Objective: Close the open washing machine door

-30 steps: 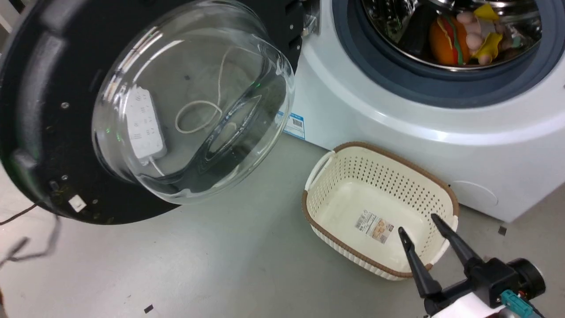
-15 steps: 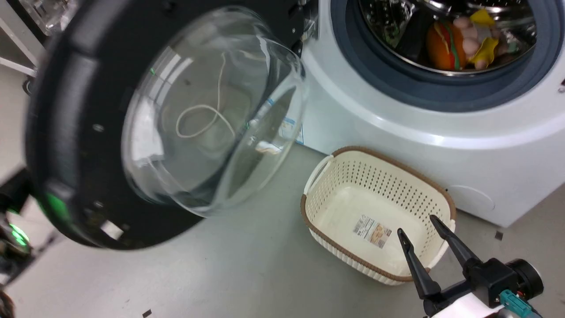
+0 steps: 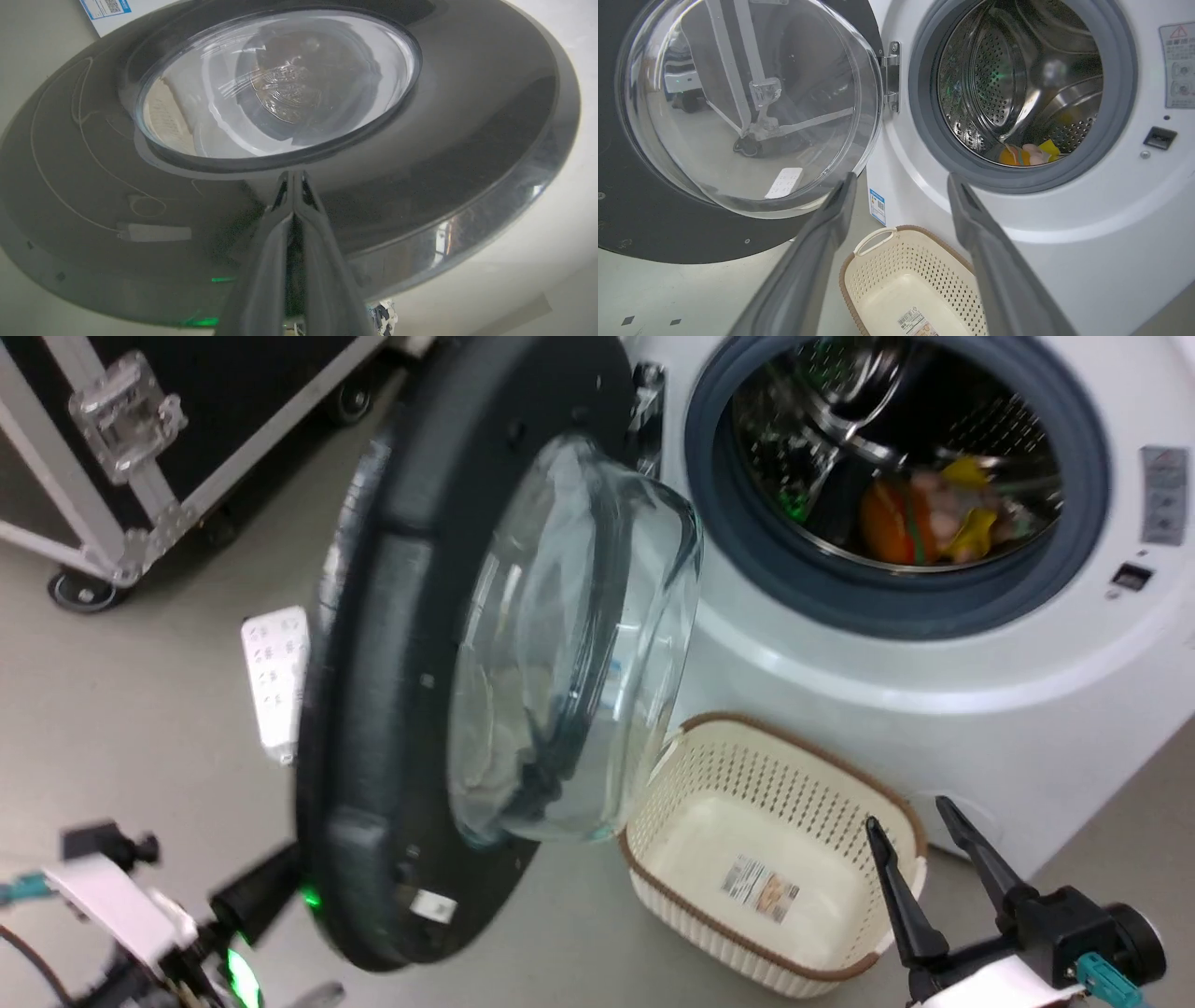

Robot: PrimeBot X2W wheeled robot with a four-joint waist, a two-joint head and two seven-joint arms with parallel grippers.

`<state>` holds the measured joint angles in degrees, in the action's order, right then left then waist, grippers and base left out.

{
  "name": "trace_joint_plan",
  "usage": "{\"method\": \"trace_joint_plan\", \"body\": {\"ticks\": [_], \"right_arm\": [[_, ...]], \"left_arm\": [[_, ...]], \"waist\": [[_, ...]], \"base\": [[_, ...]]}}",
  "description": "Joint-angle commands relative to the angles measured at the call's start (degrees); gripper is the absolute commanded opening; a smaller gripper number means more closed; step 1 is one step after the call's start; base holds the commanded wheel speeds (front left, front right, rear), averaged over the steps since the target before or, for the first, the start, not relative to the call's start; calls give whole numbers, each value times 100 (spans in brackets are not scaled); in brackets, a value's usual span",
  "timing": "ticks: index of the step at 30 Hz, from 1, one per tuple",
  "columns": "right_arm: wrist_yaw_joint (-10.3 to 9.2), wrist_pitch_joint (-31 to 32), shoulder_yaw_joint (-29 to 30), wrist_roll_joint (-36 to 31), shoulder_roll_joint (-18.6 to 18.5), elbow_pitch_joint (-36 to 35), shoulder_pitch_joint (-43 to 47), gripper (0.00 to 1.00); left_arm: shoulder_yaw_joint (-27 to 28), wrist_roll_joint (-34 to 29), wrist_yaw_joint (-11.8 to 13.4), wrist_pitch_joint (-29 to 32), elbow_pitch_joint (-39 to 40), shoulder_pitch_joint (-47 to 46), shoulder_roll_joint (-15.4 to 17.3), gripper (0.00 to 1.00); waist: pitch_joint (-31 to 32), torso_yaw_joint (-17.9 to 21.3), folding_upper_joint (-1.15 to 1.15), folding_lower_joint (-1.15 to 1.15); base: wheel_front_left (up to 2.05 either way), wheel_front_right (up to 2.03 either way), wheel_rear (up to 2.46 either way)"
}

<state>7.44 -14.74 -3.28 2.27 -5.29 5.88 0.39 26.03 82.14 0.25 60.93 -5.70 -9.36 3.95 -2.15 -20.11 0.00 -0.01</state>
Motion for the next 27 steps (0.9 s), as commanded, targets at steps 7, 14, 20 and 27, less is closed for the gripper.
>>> {"method": "trace_joint_plan", "body": {"ticks": [7, 14, 20, 27], "right_arm": [[5, -26, 282, -87, 114, -70, 93, 100], [5, -26, 350, -136, 145, -189, 77, 100], [5, -26, 490, -174, 119, -278, -66, 100], [5, -26, 570, -159, 76, -340, -264, 100]], "left_arm": [[-744, 627, -172, -750, 465, 719, -103, 0], [-1994, 1081, -330, -1579, 773, 1282, -106, 0], [-2782, 1279, -468, -2145, 794, 1278, -106, 0], [-3542, 1519, -665, -2864, 495, 688, -107, 0]], "waist": [[215, 441, 0, 1], [119, 1019, 0, 1], [-189, 1664, 0, 1], [-665, 2482, 0, 1]], "base": [[0, 0, 0], [0, 0, 0], [0, 0, 0], [0, 0, 0]]}}
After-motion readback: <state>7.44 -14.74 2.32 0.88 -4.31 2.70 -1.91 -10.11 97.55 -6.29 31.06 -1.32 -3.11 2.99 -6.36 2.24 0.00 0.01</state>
